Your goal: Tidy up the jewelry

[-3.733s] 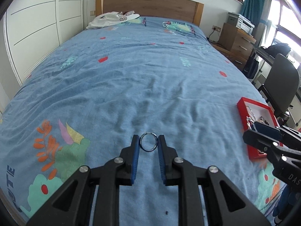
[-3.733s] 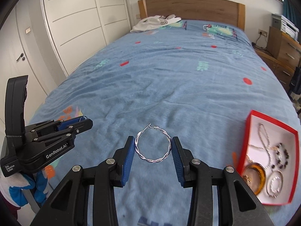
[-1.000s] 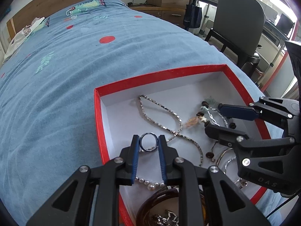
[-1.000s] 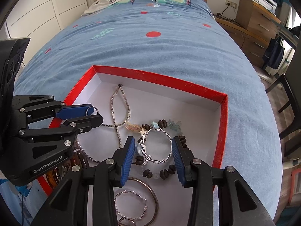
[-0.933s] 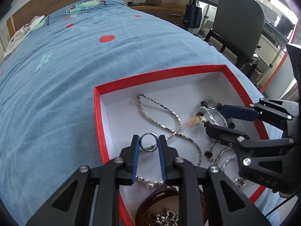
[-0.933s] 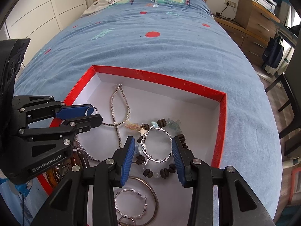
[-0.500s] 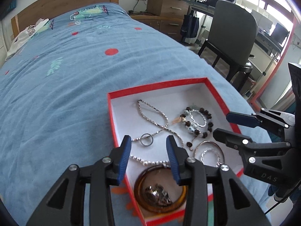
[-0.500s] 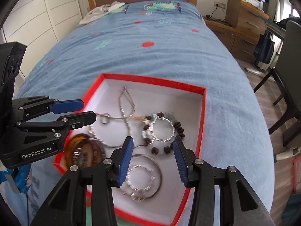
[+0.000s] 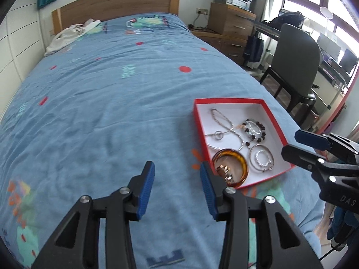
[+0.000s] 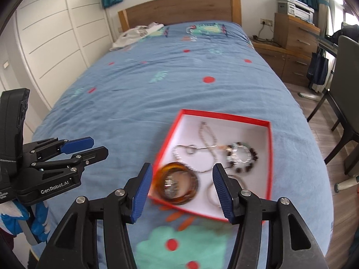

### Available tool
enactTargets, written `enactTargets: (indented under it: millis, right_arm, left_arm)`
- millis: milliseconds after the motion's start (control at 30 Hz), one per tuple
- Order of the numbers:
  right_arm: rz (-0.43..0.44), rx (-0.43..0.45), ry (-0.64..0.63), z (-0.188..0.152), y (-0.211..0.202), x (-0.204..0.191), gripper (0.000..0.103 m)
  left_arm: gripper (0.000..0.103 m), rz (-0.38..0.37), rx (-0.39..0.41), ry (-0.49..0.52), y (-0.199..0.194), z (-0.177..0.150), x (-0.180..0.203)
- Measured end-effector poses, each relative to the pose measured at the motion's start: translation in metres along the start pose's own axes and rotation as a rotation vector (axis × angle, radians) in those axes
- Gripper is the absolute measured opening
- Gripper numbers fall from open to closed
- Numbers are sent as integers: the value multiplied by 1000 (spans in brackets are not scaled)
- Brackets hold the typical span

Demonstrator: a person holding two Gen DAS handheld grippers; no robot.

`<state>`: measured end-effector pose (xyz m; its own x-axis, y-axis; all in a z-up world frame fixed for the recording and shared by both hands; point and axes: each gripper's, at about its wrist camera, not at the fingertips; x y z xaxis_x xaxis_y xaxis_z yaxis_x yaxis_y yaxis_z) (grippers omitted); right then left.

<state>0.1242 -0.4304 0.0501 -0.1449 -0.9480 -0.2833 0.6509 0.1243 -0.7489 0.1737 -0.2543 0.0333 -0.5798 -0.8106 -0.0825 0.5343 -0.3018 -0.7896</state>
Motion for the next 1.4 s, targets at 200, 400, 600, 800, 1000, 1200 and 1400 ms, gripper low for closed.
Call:
enactTargets:
  millis: [200, 400, 600, 800, 1000, 1200, 1400]
  right_arm:
    - [42, 14, -38, -20, -21, -41, 58]
    - [72, 26, -79, -40, -41, -72, 60]
    - [91, 53, -89, -56, -62, -94, 64]
    - [99, 86, -69, -66, -78, -106, 69]
    - [93, 121, -48, -75, -89, -113, 82]
    - [91, 153, -41, -81, -100, -117, 90]
    - [83, 177, -34, -89, -105, -119, 101]
  left_arm:
    - [49, 63, 13, -59, -40, -33, -22]
    - [51, 140, 26, -110, -75, -63, -39]
    - [55, 187, 72, -139, -114, -81, -54]
    - [58, 198, 103, -150, -140, -93, -61]
    - [63, 259, 123, -172, -161, -104, -66]
    - [63, 334, 138, -177, -179, -113, -68]
    - [63, 359, 146, -176, -190, -120, -65]
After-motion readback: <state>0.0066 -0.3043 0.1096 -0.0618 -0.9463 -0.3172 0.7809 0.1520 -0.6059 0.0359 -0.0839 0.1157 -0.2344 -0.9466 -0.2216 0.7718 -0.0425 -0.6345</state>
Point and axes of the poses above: each gripper's, at about its wrist camera, not at the fingertips, and y roughly the way its jaws point, x to its right, z to its top, and after that the axes turned 14 degrees about y, right-handed
